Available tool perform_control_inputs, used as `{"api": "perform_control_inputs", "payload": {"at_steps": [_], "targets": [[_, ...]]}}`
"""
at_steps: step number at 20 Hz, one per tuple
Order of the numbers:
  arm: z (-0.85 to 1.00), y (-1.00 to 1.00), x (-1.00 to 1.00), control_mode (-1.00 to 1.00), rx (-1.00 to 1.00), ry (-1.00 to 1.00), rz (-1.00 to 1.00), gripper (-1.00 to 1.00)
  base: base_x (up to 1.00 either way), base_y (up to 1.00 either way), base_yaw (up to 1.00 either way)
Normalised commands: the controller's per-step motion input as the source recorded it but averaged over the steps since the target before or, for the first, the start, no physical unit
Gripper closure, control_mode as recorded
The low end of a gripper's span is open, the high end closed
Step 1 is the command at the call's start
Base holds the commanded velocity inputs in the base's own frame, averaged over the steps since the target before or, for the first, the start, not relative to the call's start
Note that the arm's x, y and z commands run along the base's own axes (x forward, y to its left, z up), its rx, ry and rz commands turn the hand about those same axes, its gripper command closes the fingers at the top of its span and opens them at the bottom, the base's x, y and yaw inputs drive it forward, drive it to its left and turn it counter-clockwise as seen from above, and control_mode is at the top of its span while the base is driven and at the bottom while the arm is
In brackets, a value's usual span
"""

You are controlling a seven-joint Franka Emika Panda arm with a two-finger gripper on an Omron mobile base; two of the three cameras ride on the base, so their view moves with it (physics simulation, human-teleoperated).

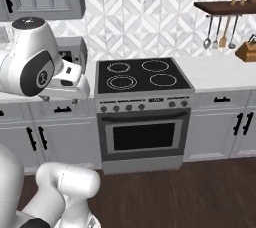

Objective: Navigate to the range hood.

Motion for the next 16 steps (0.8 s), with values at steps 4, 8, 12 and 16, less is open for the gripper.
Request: {"api": "perform_control_inputs", "payload": {"at_steps": [4,8,12,16], "targets": [[0.00,0.00,0.00,1.00,0.00,0.00,0.00,-1.00,1.00,-0.77,0.25],[0.00,0.00,0.00,1.00,0.00,0.00,0.00,-1.00,1.00,-0.56,0.30],[0.00,0.00,0.00,1.00,0.00,0.00,0.00,-1.00,0.89,-0.55,0.33],[0.00,0.00,0.00,1.00,0.00,0.00,0.00,-1.00,0.79,-0.59,0.30]]}}
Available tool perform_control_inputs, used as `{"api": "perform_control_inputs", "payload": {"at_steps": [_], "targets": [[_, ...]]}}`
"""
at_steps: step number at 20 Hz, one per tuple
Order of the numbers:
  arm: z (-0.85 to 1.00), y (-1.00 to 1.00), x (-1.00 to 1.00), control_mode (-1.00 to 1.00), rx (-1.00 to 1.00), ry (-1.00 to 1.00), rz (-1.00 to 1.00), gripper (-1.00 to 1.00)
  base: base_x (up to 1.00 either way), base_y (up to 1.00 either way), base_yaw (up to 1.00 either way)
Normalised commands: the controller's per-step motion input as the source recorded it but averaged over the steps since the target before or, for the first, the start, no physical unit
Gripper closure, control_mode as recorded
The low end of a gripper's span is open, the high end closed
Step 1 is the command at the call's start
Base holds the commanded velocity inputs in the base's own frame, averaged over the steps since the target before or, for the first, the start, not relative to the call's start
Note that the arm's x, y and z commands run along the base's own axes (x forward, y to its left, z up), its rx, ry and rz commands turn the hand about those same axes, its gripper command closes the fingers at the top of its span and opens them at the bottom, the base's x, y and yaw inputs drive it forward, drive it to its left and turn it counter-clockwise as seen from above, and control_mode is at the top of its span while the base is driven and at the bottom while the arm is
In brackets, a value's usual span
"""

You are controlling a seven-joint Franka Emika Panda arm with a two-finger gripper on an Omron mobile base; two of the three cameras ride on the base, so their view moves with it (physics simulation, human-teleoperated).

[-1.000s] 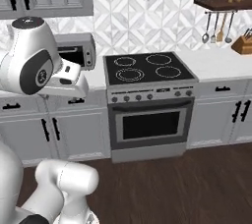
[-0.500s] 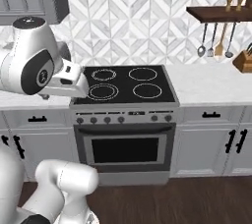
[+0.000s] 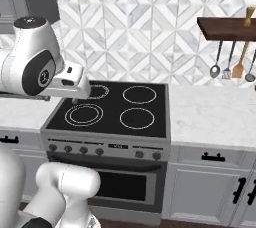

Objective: Navigate to the range hood.

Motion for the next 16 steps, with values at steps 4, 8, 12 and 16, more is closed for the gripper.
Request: {"api": "perform_control_inputs", "payload": {"at_steps": [4,8,12,16], "targets": [[0.00,0.00,0.00,1.00,0.00,0.00,0.00,-1.00,0.83,-0.38,0.25],[0.00,0.00,0.00,1.00,0.00,0.00,0.00,-1.00,0.87,-0.05,0.11],[0.00,0.00,0.00,1.00,0.00,0.00,0.00,-1.00,0.81,-0.04,0.07],[0.00,0.00,0.00,1.00,0.00,0.00,0.00,-1.00,0.50,-0.03,0.05]]}}
